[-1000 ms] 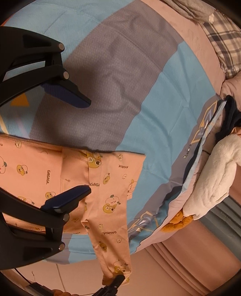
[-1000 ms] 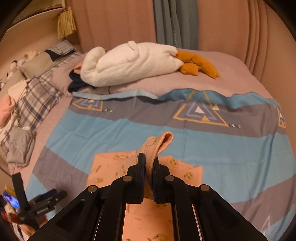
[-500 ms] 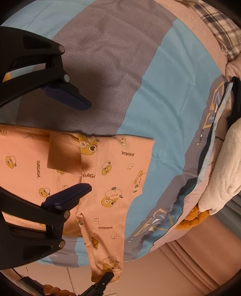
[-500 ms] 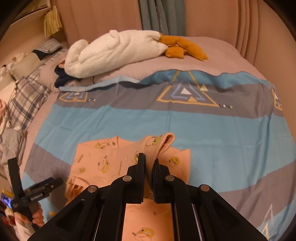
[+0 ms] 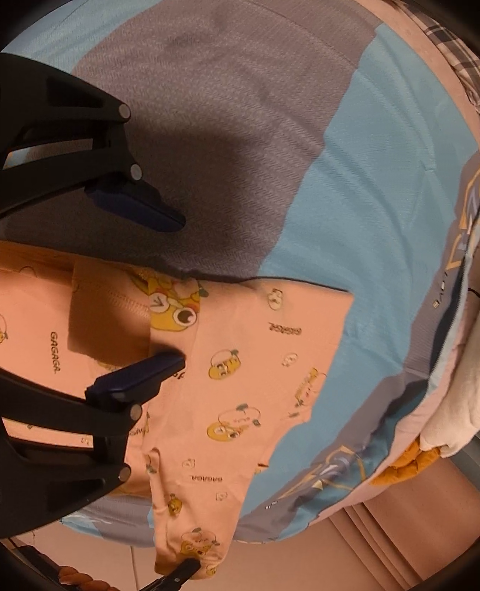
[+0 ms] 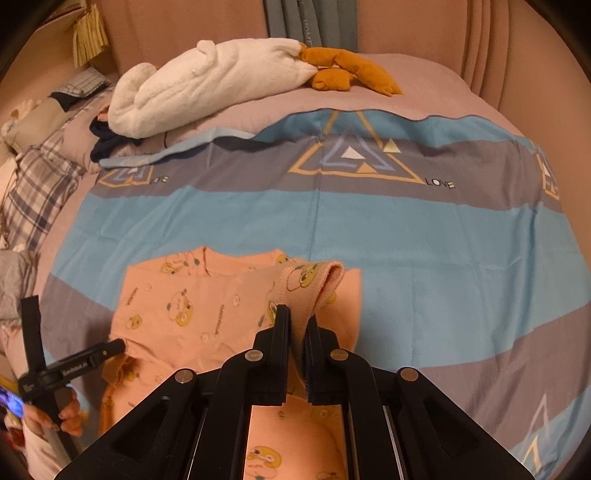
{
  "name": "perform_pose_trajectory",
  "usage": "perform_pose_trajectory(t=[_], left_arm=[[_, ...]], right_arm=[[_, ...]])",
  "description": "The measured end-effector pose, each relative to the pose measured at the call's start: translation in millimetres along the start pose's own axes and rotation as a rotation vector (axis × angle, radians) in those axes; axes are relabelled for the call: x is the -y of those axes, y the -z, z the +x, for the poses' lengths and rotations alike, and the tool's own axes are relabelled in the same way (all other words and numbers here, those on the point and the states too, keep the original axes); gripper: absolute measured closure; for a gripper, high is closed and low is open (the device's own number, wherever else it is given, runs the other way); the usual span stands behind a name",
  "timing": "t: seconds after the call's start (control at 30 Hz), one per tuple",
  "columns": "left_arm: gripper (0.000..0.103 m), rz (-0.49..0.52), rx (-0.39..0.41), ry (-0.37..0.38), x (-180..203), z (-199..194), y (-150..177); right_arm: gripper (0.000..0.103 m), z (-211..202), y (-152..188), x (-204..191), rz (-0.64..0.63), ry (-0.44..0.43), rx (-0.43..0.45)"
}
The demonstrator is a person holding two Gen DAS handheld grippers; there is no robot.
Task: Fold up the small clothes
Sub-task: 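Hold the laid leg down on the body with the right gripper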
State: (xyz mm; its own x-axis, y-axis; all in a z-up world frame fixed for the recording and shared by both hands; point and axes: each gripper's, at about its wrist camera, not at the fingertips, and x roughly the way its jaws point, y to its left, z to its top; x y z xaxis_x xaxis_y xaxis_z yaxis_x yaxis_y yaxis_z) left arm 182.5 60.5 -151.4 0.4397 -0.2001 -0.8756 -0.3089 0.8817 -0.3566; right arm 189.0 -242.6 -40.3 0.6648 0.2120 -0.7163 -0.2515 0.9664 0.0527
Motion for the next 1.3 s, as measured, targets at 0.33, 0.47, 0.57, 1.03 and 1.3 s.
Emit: perform_pose_trajectory(t=[0.33, 0.47, 0.57, 1.03, 1.3], left_arm=[[0.032, 0.048, 0.013, -0.055, 7.4, 6.8, 2.6], [0.032, 0.057, 0.013, -0.062, 8.8, 8.6, 2.1], [0.031, 0.059, 0.012, -0.062, 8.8, 9.5, 1.5], [0.031, 0.063, 0.017, -0.061, 9.3, 10.3, 2.2], [0.031, 0.059, 0.013, -0.055, 8.6, 10.0, 2.2]], right_arm=[[0.096, 10.4, 12.7, 13.2, 0.027, 0.011, -0.032], [0.096, 17.1, 17.8, 17.6, 0.036, 0.022, -0.047], [0.096, 20.9, 22.7, 22.2, 0.046, 0.021, -0.057], [0.096, 40.0, 43.0, 35.2, 0.087, 0.024, -0.106], [0.096, 50.3, 50.9, 40.3, 0.107, 0.025, -0.129]])
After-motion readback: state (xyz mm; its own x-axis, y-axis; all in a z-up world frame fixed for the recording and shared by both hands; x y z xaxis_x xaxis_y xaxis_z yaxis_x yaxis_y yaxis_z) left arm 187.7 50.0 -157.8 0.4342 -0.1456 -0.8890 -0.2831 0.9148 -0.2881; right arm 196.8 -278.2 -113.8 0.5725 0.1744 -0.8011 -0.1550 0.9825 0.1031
